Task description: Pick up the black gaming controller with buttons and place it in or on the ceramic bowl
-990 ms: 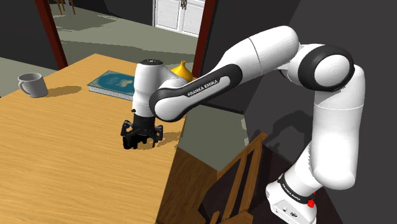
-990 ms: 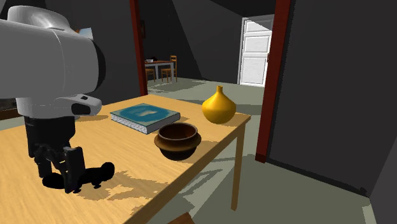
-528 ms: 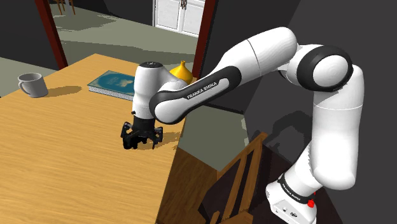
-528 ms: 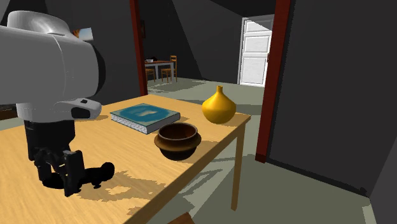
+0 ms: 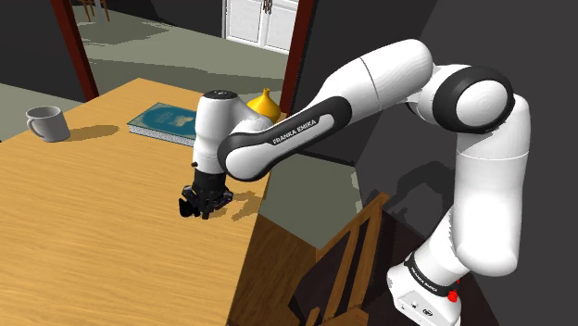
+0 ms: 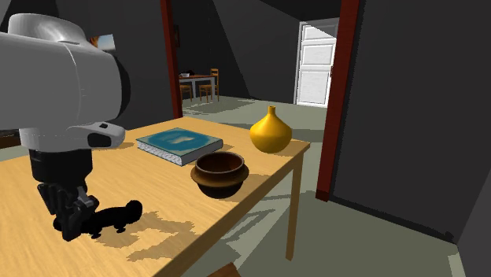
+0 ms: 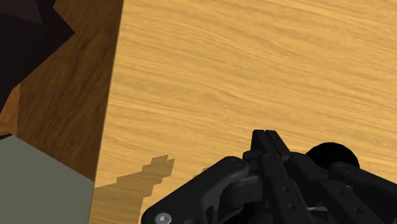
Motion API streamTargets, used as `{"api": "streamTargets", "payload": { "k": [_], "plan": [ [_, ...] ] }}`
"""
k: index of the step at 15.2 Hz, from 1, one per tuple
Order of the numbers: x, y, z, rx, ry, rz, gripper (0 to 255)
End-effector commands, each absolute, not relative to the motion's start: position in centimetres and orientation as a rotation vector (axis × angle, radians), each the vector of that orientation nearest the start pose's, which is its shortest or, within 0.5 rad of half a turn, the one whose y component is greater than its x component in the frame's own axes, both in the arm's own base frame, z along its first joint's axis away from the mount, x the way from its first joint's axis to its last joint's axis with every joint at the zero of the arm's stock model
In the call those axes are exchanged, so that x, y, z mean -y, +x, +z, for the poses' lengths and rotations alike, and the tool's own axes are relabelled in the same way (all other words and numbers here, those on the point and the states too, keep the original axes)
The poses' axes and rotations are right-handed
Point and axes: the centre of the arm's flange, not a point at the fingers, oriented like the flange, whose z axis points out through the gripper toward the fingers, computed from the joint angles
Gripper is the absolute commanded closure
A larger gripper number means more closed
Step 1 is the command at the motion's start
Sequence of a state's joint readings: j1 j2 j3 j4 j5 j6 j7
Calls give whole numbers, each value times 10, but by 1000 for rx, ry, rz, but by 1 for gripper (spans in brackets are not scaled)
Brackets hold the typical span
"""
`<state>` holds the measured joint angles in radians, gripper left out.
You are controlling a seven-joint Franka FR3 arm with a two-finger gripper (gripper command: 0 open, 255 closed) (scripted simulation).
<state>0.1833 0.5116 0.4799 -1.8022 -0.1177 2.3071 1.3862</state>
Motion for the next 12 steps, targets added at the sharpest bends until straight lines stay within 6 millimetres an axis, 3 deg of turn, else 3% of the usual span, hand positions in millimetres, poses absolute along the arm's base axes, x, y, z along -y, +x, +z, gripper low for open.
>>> {"api": "streamTargets", "payload": {
  "k": [1, 3, 4, 11, 12],
  "plan": [
    [-380, 534, 294, -1043, -2835, 135, 255],
    [-380, 534, 294, -1043, -2835, 135, 255],
    [-380, 534, 294, -1043, -2835, 135, 0],
    [-366, 616, 287, -1775, -2476, 104, 0],
    [-366, 617, 287, -1776, -2475, 104, 0]
  ]
}}
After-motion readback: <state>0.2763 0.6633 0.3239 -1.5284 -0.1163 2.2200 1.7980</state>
